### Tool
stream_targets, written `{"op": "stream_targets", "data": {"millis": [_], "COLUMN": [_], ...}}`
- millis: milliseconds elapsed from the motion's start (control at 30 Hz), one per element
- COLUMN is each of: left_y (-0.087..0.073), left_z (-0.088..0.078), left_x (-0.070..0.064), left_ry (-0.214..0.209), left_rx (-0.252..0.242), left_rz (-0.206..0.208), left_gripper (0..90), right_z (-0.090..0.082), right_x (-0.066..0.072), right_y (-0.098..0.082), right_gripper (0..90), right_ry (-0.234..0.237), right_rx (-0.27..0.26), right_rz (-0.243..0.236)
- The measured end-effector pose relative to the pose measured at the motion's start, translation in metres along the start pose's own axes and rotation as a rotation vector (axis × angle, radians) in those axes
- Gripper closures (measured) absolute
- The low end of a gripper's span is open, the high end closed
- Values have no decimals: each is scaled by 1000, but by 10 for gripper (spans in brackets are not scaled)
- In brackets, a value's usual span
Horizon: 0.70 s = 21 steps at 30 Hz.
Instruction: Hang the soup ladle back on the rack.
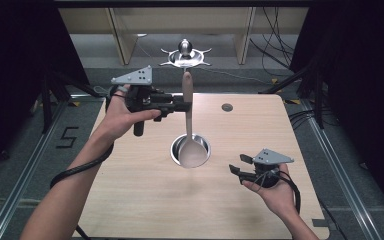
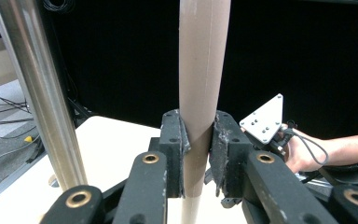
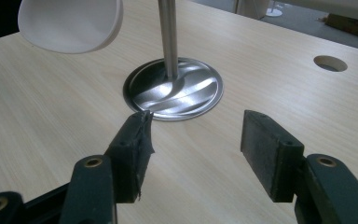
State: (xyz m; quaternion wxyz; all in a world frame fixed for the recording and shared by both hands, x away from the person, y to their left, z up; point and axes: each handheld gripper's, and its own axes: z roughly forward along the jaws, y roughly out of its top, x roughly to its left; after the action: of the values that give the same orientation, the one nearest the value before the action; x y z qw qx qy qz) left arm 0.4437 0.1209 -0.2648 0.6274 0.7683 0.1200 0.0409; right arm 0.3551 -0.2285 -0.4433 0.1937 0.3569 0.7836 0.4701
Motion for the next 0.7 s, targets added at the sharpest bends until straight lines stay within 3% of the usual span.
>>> {"op": "stream_targets", "data": {"millis": [700], "left_y": [-2], "left_z": [-3], "left_x": [8], "left_ry": [-27], "left_rx": [-24], "left_rz": [-41], "left_gripper": [749], "right_z": [1], "right_x": [0], "right_y": [0], "right_gripper": [435], "right_ry": [3], "right_rx": [3], "right_rz": [8]}}
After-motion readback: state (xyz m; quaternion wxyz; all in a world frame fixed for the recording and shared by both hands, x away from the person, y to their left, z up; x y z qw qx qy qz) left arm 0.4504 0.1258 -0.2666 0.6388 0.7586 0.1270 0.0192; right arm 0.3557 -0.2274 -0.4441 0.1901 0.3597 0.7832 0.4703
